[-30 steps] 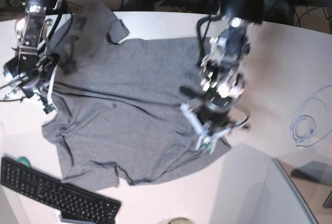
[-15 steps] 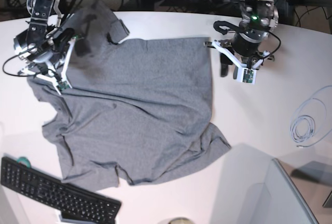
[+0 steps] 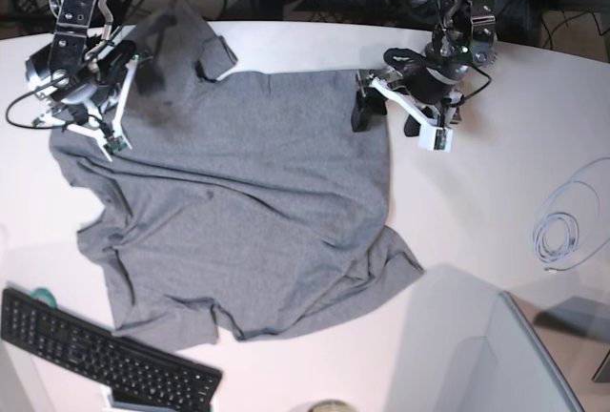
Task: Layout the t-shirt on the table in an organized manner, then fold the t-shirt properly
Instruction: 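Move the left gripper to the shirt's bunched middle and grasp it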
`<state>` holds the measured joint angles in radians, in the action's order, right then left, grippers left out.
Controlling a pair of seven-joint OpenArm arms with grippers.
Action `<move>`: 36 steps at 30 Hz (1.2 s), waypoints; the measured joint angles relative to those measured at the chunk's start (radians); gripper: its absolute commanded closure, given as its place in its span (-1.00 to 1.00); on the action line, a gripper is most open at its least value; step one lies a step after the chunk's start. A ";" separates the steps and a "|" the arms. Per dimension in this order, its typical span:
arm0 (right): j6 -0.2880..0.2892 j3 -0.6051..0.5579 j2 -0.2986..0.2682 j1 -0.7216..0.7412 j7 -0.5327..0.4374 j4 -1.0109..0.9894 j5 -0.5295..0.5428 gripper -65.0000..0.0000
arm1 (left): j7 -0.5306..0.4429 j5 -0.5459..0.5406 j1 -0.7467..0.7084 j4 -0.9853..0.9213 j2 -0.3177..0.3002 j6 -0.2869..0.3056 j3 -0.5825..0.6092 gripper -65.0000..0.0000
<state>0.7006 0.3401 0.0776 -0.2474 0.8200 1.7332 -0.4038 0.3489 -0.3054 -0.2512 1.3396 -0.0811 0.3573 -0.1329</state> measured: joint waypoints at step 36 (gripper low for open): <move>-0.003 -0.002 -0.044 0.153 -0.032 -0.348 0.013 0.93 | 0.148 0.292 0.601 -0.376 0.227 -0.379 0.895 1.00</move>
<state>0.6971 0.3386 0.0338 -0.0948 0.7883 1.3857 -0.3904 0.4969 -0.0132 0.3496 0.9638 0.1455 -0.0219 0.7624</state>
